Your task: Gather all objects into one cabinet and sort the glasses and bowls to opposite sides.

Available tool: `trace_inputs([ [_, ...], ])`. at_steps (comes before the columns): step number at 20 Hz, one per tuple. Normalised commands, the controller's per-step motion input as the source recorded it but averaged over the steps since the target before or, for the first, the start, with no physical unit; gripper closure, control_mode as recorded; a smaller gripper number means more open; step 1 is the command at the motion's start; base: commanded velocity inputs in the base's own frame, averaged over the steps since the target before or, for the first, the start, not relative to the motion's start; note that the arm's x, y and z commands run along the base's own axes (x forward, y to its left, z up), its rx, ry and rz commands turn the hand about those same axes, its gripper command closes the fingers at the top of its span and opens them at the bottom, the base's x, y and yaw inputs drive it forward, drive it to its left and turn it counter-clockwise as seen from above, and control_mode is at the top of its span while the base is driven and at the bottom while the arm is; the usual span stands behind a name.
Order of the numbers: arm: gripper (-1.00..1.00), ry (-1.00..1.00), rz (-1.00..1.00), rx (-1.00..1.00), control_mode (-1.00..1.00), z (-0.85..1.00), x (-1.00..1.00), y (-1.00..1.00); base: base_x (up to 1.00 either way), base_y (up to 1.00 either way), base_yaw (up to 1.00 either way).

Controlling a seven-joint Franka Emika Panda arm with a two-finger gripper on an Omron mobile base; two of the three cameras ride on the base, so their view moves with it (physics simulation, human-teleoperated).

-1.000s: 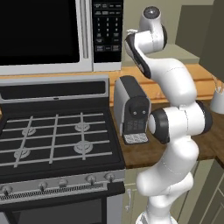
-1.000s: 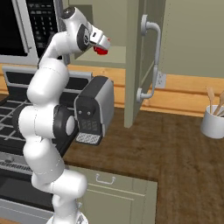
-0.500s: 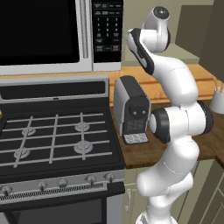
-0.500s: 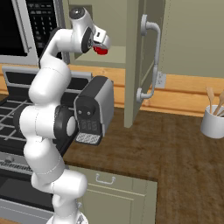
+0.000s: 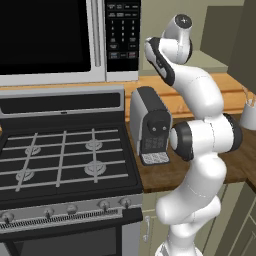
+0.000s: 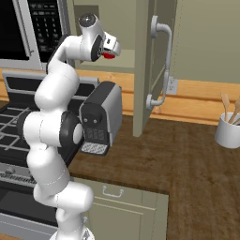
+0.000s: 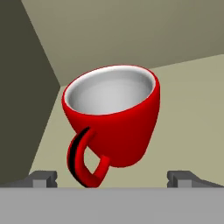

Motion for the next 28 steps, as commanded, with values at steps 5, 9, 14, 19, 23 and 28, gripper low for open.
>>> trace_inputs([
  [5,-1.0,0.0,0.0,0.03,-1.0,0.0,0.26,0.0,0.0,0.0,0.0],
  [9,-1.0,0.0,-0.01,0.01,-1.0,0.0,0.24,0.0,0.0,0.0,0.0],
  [14,-1.0,-0.01,-0.04,0.0,-1.0,0.0,0.33,0.0,0.0,0.0,0.0],
  [19,-1.0,0.0,-0.04,0.0,-1.0,0.0,0.16,0.0,0.0,0.0,0.0],
  [23,1.0,0.0,-0.04,0.0,-1.0,-0.04,0.0,-0.02,0.0,0.0,0.0],
  [28,1.0,-0.03,-0.02,0.0,-1.0,-0.09,0.0,-0.33,0.0,0.0,0.0],
])
